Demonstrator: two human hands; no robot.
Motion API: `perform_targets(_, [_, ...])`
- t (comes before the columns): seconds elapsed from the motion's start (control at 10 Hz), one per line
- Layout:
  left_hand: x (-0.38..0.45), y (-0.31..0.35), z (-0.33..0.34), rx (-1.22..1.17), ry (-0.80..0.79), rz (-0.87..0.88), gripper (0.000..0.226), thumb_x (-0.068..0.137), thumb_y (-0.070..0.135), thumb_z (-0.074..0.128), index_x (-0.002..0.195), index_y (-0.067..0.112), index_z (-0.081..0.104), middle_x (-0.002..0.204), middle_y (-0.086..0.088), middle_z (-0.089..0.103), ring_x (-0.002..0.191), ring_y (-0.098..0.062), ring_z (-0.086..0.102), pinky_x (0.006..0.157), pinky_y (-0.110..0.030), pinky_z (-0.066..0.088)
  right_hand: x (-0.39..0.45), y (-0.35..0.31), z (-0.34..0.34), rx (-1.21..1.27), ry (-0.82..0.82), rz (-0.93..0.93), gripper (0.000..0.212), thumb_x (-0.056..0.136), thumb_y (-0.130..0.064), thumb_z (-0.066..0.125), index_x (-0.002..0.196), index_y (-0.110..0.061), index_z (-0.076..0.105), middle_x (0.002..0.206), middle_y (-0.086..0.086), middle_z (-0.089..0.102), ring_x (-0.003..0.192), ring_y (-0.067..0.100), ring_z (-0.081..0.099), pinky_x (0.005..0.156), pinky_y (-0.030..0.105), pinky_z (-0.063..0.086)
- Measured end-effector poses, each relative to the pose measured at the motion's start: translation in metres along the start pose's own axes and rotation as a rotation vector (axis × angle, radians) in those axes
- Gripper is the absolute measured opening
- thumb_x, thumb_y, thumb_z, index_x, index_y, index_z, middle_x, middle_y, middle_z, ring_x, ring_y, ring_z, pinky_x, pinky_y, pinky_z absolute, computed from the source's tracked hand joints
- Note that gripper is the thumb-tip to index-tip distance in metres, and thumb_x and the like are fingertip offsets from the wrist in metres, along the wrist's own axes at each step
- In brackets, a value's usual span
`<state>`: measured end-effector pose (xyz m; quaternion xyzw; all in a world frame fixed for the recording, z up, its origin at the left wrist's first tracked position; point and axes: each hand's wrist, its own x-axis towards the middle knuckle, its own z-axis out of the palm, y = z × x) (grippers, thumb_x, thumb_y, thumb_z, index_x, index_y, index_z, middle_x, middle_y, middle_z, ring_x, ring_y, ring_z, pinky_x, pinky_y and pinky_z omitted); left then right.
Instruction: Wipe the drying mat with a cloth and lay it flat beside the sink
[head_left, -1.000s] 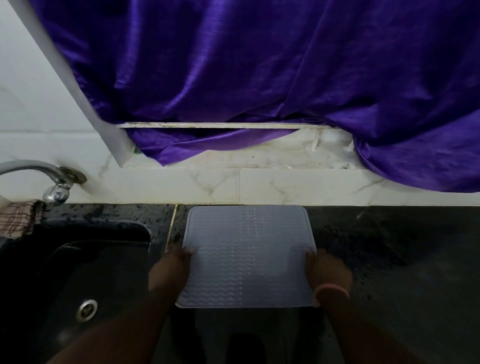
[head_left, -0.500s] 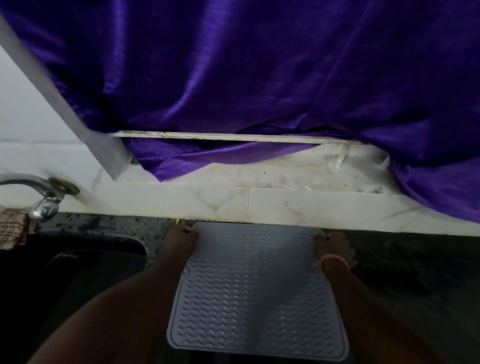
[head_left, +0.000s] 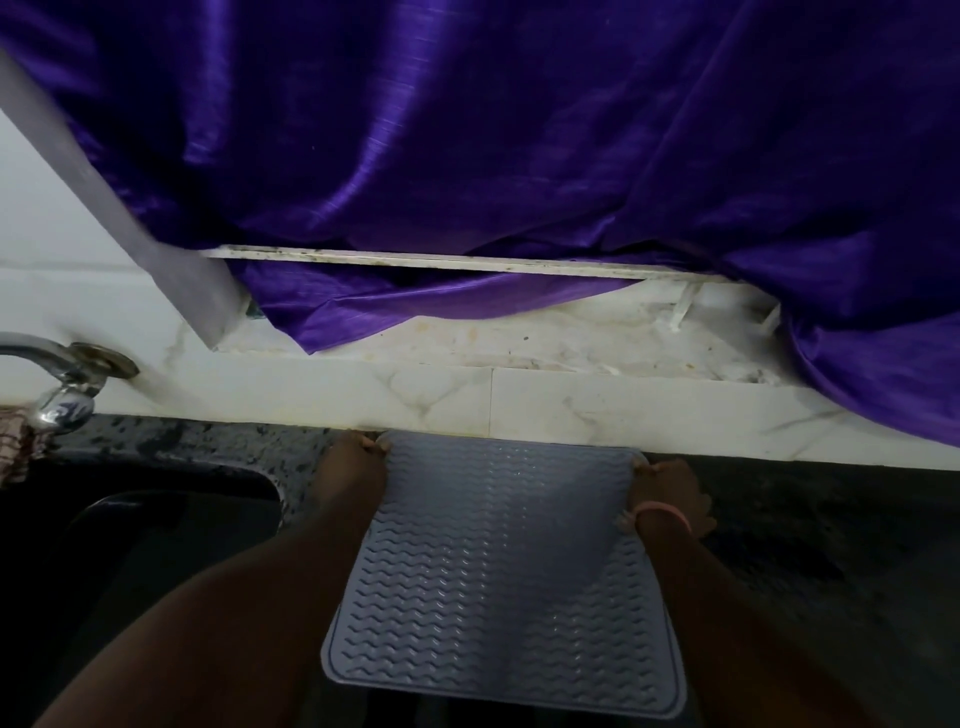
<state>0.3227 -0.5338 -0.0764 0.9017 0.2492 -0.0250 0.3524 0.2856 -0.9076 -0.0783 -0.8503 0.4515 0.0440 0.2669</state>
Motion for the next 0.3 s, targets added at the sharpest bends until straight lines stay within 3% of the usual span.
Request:
perform_targets(0.1, [-0.008,0.008,-0.013,-0.001,0.036,0.037,0.020,0.094,0.028,0.061,0.102,0.009,0.064,0.106,-0.017,0.068,0.100,-0.036,0.063,0.081,-0.036,0.047,-0.019,0.002,-0.005,-0.094,0.028,-0.146,0.047,0.094,-0.037,0.058,0.130,-0.007,0.052,0.139,0.023,0.048,0.127,0.044,0.043,0.106,0.055,0.036])
perform_targets(0.2, [-0.020,0.001,-0.015,0.161,-0.023,0.137,0.021,0.096,0.022,0.053,0.101,0.011,0.069,0.104,-0.018,0.070,0.097,-0.036,0.065,0.079,-0.035,0.049,-0.052,0.000,0.000,-0.314,-0.016,-0.375,0.050,0.095,-0.030,0.051,0.140,-0.008,0.046,0.141,0.022,0.043,0.126,0.041,0.044,0.102,0.048,0.040])
perform_targets(0.3, [-0.052,-0.002,-0.023,0.162,-0.042,0.236,0.018,0.096,0.024,0.051,0.091,0.019,0.067,0.098,-0.012,0.071,0.092,-0.033,0.066,0.073,-0.032,0.051,-0.099,0.001,0.009,-0.386,-0.147,-0.536,0.054,0.099,-0.037,0.047,0.145,-0.012,0.039,0.149,0.019,0.037,0.134,0.037,0.039,0.108,0.045,0.037])
